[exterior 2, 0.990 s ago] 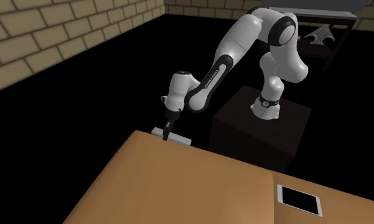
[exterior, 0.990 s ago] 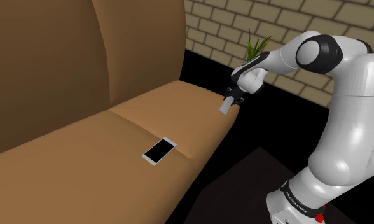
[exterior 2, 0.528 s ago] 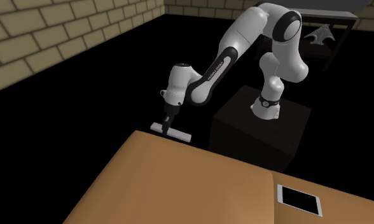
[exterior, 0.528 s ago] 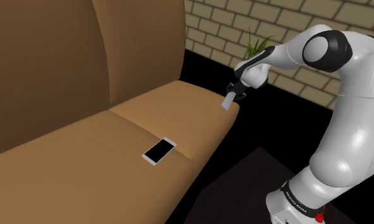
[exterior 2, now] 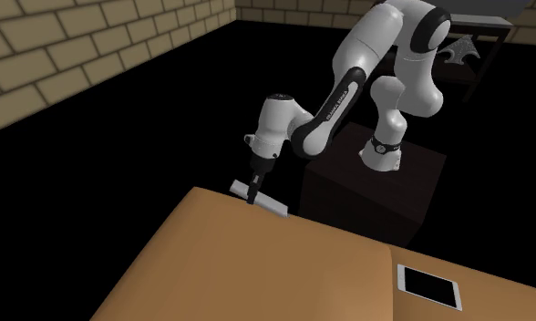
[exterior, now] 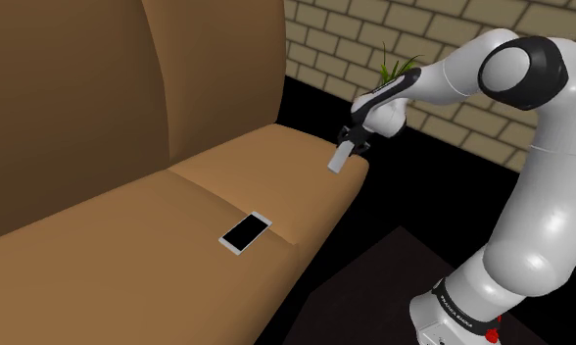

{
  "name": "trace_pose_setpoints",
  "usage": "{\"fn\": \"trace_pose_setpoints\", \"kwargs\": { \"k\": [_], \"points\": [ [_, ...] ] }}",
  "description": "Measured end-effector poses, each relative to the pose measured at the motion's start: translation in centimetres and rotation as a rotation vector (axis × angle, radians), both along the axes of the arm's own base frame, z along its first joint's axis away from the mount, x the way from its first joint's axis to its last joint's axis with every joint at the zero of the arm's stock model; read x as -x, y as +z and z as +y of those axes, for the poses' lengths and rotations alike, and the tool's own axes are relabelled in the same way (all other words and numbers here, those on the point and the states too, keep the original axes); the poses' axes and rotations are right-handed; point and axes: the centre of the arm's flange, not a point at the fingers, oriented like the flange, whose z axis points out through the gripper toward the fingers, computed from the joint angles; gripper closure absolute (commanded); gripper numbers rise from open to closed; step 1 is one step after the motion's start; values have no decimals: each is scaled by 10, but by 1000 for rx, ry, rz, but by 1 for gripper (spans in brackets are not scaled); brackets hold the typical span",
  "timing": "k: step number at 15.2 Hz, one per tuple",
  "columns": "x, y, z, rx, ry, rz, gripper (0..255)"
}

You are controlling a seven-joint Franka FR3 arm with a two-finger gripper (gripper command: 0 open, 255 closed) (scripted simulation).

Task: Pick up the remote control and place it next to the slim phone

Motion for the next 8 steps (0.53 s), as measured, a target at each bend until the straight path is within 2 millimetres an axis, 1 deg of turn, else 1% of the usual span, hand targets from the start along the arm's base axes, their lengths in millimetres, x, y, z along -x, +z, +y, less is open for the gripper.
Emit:
{"fn": "trace_pose_setpoints", "kwargs": {
  "k": [1, 4, 5, 6, 7, 8],
  "points": [
    [-1, 3, 15, 1, 0, -1, 255],
    [-2, 2, 59, 1, 1, -1, 255],
    [-2, 4, 70, 0, 0, -1, 255],
    [-1, 3, 85, 1, 1, -1, 255],
    [-3, 6, 94, 1, 1, -1, 255],
    [-1, 8, 106, 1, 0, -1, 255]
  ]
}}
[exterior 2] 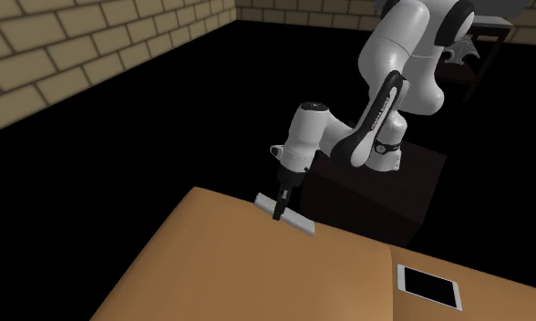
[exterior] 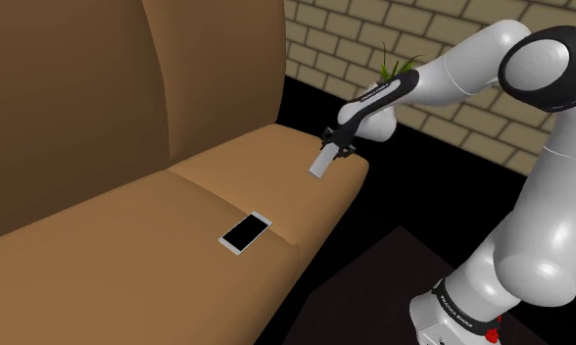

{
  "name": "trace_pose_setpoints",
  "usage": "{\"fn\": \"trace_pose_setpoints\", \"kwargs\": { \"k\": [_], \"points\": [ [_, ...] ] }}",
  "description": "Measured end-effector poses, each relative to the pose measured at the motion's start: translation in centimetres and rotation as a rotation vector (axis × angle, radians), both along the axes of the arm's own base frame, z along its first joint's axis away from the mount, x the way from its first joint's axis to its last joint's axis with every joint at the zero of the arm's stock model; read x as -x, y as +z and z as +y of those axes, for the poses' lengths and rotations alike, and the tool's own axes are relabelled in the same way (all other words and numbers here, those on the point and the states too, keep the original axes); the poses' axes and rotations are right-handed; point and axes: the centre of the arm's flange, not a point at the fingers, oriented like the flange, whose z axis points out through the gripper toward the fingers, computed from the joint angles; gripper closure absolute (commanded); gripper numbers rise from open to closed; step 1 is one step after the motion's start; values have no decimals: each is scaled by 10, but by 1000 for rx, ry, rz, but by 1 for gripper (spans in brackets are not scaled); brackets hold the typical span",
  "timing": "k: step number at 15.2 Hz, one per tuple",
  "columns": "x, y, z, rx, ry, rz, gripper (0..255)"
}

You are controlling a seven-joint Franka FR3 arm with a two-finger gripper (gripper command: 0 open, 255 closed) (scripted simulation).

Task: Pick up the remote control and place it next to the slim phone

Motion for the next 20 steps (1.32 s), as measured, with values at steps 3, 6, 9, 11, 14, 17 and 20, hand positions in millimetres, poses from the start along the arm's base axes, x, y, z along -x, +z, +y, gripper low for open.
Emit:
{"fn": "trace_pose_setpoints", "kwargs": {
  "k": [3, 6, 9, 11, 14, 17, 20],
  "points": [
    [-7, -1, 42, 0, 1, 0, 255],
    [-10, 3, 83, 0, 0, 0, 255],
    [-9, 4, 123, 0, 0, 0, 255],
    [-12, 6, 147, 0, 0, 0, 255],
    [-13, 6, 187, 0, 0, 0, 255],
    [-16, 9, 225, 0, 0, 0, 255],
    [-22, 11, 265, 0, 0, 0, 255]
  ]
}}
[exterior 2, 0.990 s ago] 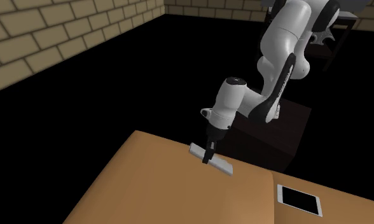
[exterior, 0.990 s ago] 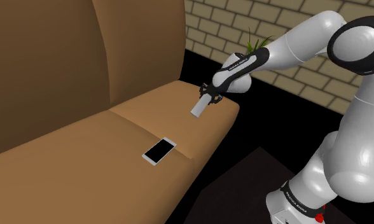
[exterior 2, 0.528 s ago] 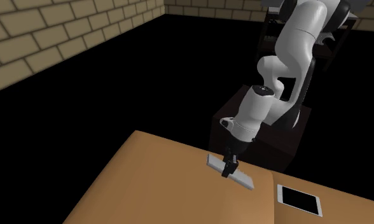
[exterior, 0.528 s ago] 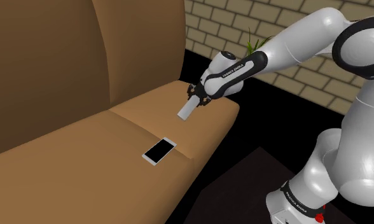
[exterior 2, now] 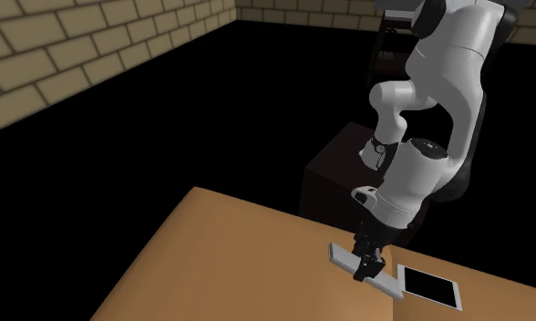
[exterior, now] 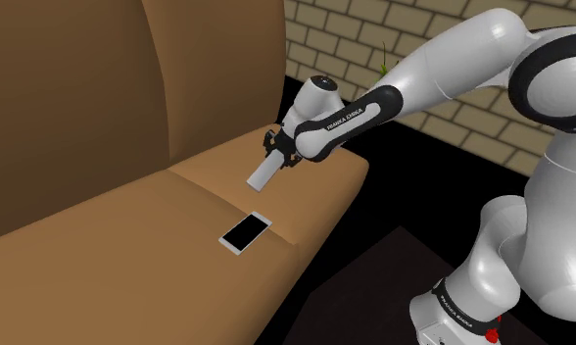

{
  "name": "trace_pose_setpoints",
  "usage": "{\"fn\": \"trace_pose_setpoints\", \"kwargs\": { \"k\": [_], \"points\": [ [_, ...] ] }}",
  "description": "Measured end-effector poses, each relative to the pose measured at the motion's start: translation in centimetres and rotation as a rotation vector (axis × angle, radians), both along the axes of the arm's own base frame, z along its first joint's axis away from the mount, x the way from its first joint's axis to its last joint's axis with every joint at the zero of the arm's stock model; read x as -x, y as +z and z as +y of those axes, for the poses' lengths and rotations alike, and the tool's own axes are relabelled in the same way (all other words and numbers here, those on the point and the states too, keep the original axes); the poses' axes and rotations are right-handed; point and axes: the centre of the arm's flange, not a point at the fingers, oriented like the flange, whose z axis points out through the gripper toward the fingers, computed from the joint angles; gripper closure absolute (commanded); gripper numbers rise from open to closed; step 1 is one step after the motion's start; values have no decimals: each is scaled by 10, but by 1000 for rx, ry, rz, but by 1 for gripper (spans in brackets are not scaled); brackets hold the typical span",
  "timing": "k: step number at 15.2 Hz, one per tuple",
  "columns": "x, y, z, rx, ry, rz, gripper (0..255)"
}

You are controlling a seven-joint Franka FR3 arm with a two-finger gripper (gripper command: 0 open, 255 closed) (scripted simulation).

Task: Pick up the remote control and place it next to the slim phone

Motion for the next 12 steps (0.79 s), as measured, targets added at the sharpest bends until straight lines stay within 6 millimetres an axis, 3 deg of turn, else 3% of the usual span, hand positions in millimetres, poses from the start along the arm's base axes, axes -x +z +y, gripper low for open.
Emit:
{"fn": "trace_pose_setpoints", "kwargs": {
  "k": [3, 5, 12],
  "points": [
    [1, 3, 39, 0, 0, 0, 255],
    [2, 0, 53, 0, 0, 0, 255],
    [1, -35, 59, 0, -2, 0, 255]
  ]
}}
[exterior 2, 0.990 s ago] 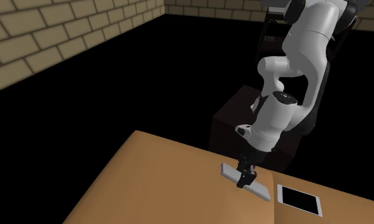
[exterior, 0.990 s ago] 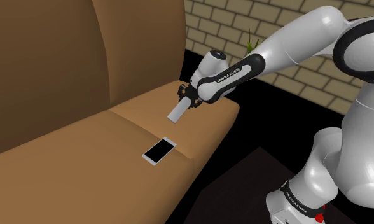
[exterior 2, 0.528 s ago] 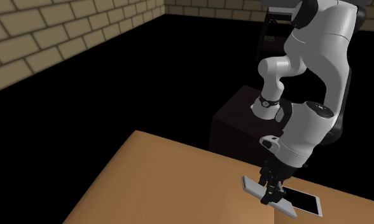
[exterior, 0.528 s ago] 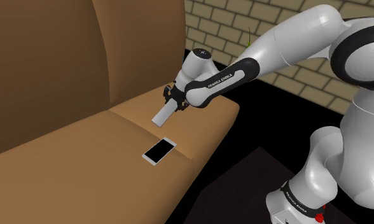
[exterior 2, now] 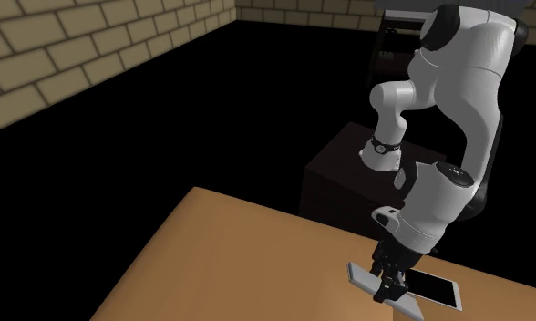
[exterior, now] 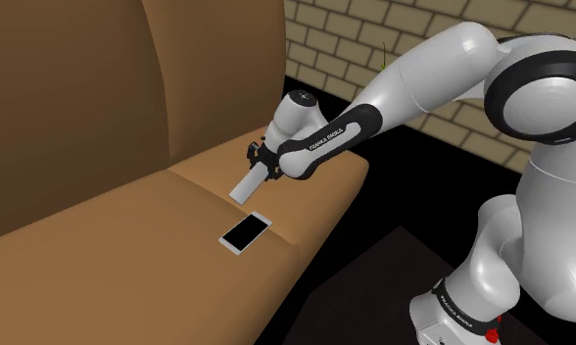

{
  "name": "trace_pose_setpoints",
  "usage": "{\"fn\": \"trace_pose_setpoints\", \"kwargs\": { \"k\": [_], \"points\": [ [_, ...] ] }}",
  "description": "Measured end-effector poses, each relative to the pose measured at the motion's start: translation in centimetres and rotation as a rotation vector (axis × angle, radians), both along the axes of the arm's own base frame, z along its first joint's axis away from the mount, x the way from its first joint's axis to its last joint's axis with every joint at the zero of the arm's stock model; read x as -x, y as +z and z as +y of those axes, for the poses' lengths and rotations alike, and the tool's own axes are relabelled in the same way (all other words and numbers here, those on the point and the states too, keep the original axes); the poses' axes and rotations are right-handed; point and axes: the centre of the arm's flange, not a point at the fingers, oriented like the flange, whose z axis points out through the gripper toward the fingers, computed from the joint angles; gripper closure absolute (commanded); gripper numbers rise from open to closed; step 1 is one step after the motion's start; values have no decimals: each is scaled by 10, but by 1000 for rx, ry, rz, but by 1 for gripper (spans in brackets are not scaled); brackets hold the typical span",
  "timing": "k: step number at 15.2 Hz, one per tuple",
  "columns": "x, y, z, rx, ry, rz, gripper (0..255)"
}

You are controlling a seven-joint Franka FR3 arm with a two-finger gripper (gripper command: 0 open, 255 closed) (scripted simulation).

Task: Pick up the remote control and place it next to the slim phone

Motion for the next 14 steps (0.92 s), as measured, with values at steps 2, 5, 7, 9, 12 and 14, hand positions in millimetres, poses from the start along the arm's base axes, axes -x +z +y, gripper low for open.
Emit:
{"fn": "trace_pose_setpoints", "kwargs": {
  "k": [2, 5, 7, 9, 12, 14],
  "points": [
    [0, -11, 0, 0, 0, 0, 255],
    [-2, -26, -1, -2, -3, -6, 255],
    [-2, -35, -1, -3, -5, -8, 255],
    [-2, -46, 0, -3, -5, -8, 255],
    [-2, -55, 0, -3, -3, -6, 255],
    [-2, -56, 0, -3, -3, -7, 255]
  ]
}}
